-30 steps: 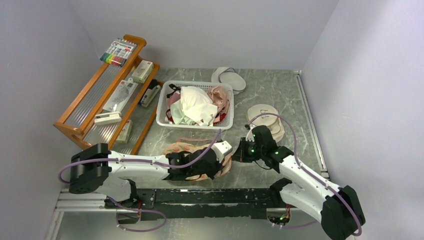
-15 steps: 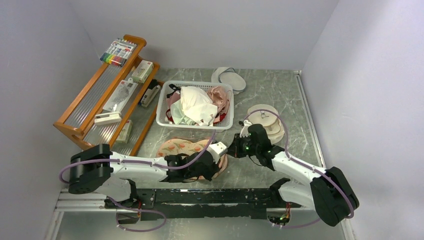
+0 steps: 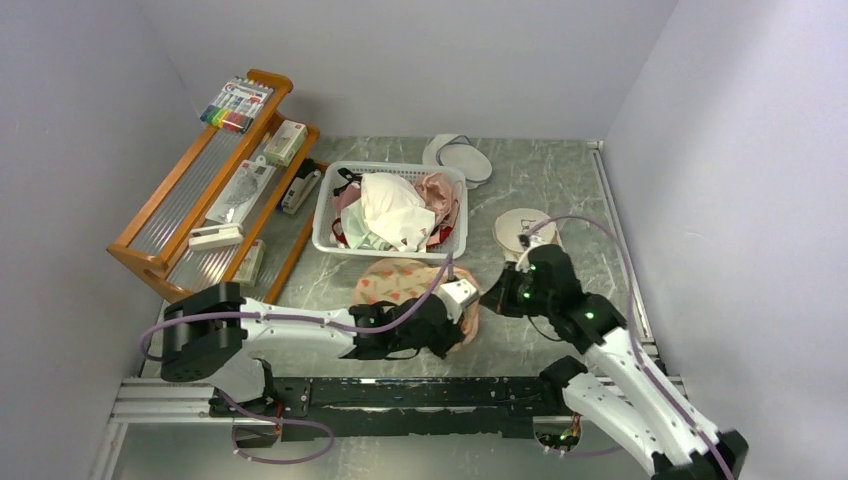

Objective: Unzip the laundry bag and remove the bra

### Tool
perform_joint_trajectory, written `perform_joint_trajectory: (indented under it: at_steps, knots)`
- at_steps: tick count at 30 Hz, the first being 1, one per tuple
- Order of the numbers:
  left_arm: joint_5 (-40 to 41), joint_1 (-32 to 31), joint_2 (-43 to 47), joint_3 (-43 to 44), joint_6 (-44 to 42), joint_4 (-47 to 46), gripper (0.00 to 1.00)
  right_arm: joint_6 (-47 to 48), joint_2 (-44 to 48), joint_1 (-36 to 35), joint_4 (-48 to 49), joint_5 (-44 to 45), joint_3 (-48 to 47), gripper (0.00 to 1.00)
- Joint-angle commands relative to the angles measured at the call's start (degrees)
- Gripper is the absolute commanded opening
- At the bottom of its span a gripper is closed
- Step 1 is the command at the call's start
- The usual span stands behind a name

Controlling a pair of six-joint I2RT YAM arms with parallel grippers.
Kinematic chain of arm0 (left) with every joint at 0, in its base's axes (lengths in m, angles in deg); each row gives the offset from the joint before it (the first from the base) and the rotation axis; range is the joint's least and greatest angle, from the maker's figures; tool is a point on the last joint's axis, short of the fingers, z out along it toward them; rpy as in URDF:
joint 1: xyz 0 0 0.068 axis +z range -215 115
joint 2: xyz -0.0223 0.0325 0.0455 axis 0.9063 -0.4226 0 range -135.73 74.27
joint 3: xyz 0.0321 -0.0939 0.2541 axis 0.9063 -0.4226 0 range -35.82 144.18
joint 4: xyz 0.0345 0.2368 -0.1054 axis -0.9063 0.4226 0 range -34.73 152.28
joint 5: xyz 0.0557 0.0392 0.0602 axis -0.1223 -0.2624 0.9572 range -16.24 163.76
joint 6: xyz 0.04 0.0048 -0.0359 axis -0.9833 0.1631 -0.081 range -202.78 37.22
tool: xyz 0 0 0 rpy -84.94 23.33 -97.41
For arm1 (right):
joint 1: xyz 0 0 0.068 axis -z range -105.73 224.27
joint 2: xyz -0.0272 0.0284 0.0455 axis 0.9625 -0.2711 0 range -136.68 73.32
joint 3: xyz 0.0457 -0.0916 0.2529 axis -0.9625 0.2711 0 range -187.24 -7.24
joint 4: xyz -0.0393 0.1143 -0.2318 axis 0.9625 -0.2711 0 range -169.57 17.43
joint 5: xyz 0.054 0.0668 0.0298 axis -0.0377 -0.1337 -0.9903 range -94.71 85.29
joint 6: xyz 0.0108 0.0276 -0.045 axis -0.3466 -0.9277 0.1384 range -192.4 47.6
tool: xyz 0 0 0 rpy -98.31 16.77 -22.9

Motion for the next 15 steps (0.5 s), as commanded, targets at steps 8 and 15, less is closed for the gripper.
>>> perform_joint_trajectory:
  at_steps: [8,15]
  knots:
    - [-12.0,-1.4,-9.8,14.5,-4.9,-0.5,0.07,-6.9,18.4,1.0,-29.1,23.4,-19.0,0.0]
    - [-11.4,-0.9,-17.0,26.1,-12.4,5.5,0.07,-4.6,25.3,1.0,-30.1,22.3,-21.1,0.0]
